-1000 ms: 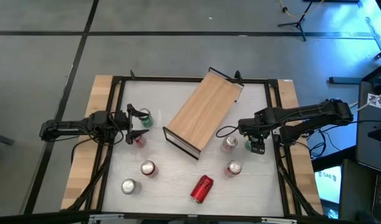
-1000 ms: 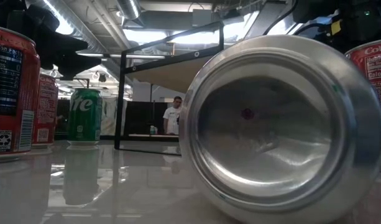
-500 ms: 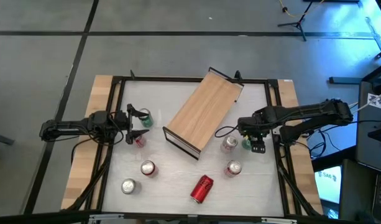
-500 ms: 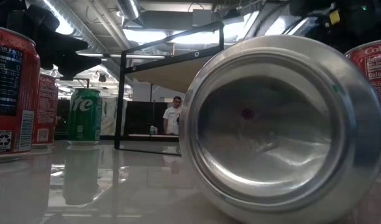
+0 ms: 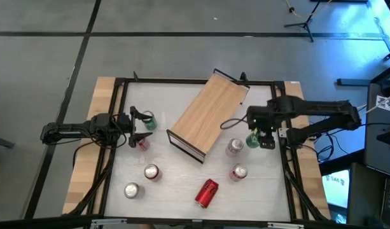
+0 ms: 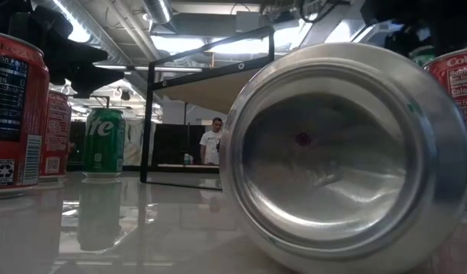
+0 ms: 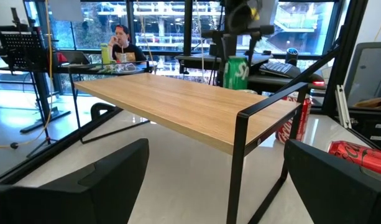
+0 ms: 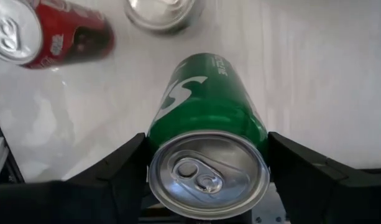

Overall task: Place canned beverage on shelf
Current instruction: Put the right green soda can on the shelf

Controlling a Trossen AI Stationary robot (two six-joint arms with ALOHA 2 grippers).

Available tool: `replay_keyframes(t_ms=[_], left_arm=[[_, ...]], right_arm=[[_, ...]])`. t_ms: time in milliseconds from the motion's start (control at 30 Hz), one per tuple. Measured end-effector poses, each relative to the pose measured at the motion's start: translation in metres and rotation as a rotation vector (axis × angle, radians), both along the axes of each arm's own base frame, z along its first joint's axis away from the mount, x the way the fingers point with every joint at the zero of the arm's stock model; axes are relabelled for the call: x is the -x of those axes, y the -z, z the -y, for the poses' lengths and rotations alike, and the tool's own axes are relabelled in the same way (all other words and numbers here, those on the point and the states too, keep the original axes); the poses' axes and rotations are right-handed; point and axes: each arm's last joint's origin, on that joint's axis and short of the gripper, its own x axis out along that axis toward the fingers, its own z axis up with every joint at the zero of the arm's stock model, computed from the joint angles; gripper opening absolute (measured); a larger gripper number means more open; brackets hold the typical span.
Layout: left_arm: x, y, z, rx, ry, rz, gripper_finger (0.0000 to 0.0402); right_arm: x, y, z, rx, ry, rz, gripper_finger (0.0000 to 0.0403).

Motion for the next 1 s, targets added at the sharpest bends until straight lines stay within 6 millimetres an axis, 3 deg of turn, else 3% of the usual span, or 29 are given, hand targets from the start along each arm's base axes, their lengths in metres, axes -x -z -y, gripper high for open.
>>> replay_keyframes(t_ms=[567,867,1000], left_arm=[[0.000,0.000,0.000,-0.001,-0.005,0.001,0.0364],[0.000,0.000,0.000,-0.002,-0.005,0.000,0.0364],[0.000,0.000,0.000,-0.003,-0.007,0.000,0.0364]], right_arm=[[-0.051,-0.057,0.060,0.043,-0.041,0.127,0.0277],[-0.045,-0.086,0.083,0.093,0.029,0.239,0.0279],[-0.040,-0.091,0.093,0.125,0.028,0.251,0.0277]])
